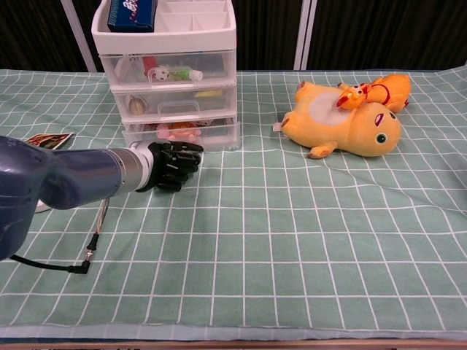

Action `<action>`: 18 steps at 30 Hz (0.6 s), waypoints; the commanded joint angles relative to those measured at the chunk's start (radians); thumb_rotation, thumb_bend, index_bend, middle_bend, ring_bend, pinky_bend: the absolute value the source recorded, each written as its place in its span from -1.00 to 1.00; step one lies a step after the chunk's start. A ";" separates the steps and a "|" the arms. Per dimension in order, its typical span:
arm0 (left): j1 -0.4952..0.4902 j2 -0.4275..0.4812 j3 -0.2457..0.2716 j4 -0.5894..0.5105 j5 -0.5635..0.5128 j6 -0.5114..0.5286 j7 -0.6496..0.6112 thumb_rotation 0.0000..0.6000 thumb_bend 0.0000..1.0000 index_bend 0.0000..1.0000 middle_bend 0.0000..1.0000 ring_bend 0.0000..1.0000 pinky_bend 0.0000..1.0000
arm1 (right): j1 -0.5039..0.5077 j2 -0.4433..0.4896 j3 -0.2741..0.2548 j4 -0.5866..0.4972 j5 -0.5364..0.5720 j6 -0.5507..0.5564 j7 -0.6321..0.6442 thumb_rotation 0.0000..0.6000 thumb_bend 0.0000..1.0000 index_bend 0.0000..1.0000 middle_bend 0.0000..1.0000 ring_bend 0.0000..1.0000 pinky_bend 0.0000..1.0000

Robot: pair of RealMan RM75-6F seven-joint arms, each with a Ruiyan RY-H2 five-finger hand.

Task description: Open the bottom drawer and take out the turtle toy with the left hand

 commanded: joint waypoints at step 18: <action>0.085 0.121 0.133 -0.208 0.185 0.087 0.082 1.00 0.35 -0.64 0.88 0.94 1.00 | -0.001 0.000 0.001 -0.003 0.003 0.001 -0.006 1.00 -0.74 -1.00 -1.00 -1.00 -0.63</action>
